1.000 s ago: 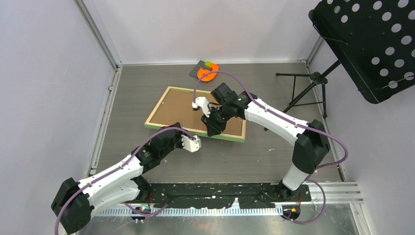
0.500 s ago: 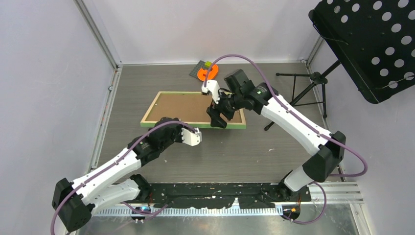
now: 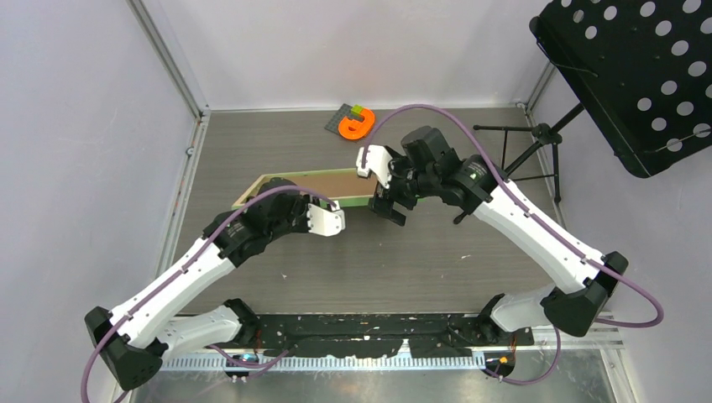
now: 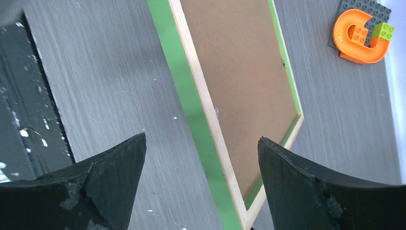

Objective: Put the photo into the frame
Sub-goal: Turn over the photo frame at the center of the board.

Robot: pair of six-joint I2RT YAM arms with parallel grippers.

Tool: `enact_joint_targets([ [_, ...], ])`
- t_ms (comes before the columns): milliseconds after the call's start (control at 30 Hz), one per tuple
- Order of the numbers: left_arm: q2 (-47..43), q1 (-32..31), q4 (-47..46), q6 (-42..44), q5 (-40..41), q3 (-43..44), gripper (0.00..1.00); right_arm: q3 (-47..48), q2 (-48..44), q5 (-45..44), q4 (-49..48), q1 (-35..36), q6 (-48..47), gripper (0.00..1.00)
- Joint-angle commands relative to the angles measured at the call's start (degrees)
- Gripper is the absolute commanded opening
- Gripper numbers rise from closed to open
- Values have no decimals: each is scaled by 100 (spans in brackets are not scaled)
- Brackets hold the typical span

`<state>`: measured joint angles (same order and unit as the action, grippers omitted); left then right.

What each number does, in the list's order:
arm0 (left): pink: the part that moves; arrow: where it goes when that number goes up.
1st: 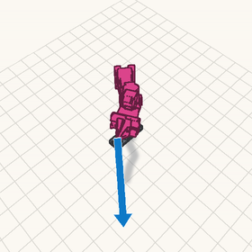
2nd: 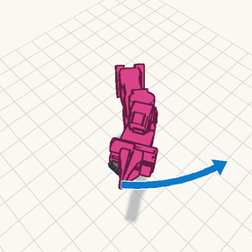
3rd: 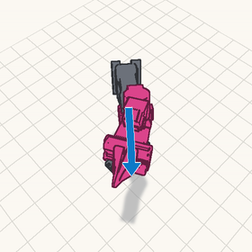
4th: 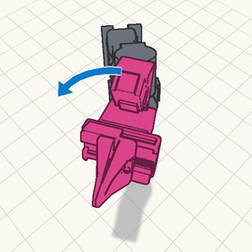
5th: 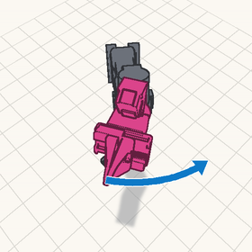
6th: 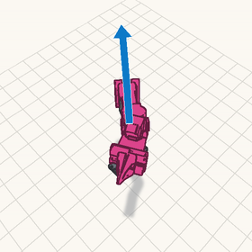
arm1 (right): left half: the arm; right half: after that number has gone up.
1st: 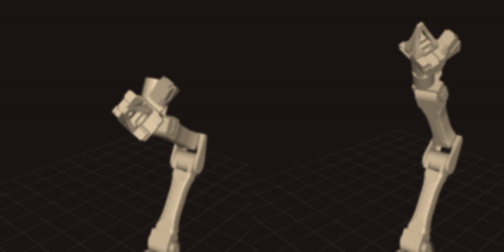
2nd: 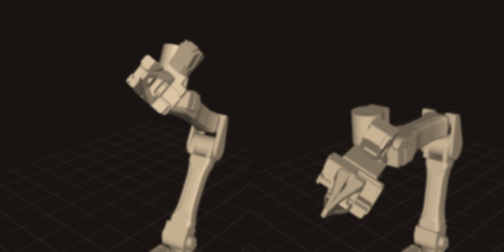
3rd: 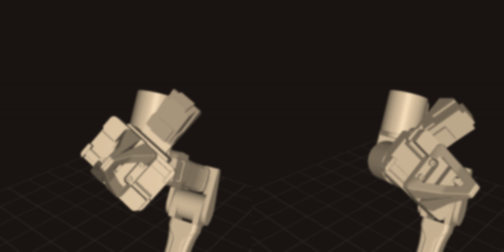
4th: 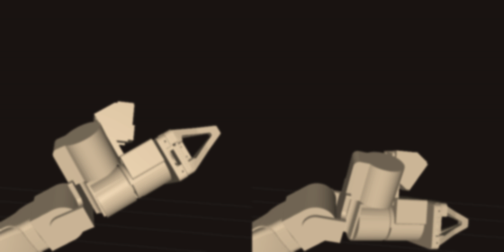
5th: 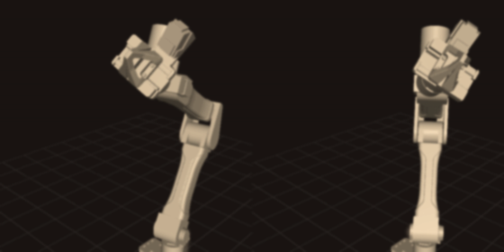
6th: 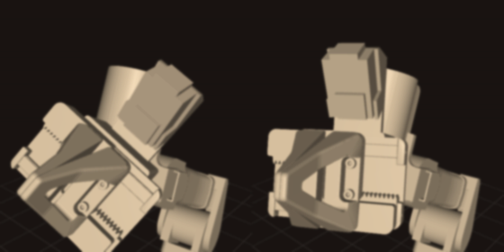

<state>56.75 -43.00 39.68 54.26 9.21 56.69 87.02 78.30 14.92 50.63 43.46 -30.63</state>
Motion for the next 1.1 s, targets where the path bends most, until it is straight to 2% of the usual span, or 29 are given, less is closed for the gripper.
enact_joint_targets([
  [0, -152, 11, 291, -73, -310, 490, 0, -178, -135, -665, -257, 136, -543, 93],
  [433, -171, 11, 862, -133, -598, 1053, 0, -416, 87, -824, -621, 325, -853, 93],
  [667, -125, 11, 1006, -142, -715, 1295, 0, -425, 399, -864, -772, 372, -857, 87],
  [733, -116, 11, 1029, -134, -725, 1337, 0, -399, 455, -854, -800, 378, -857, 81],
  [800, -114, 11, 1030, -124, -727, 1347, 0, -335, 492, -812, -777, 378, -850, 71],
  [833, -109, 13, 1030, -125, -720, 1355, 0, -309, 497, -796, -758, 375, -845, 59],
  [867, -110, 12, 1017, -126, -713, 1360, 0, -258, 503, -766, -724, 370, -829, 53],
  [900, -104, 11, 1017, -138, -695, 1359, 0, -231, 507, -751, -696, 375, -825, 42],
  [933, -105, 18, 1002, -145, -670, 1357, 0, -171, 501, -726, -649, 374, -816, 37],
  [967, -98, 26, 980, -158, -653, 1357, 0, -147, 497, -718, -628, 374, -814, 26],
  [1000, -95, 41, 956, -172, -640, 1362, 0, -101, 491, -716, -593, 374, -813, 20],
  [1033, -104, 64, 943, -182, -639, 1376, 4, -86, 464, -713, -578, 373, -804, 10],
  [1067, -110, 90, 921, -206, -638, 1386, 14, -60, 452, -707, -560, 373, -795, 8],
])
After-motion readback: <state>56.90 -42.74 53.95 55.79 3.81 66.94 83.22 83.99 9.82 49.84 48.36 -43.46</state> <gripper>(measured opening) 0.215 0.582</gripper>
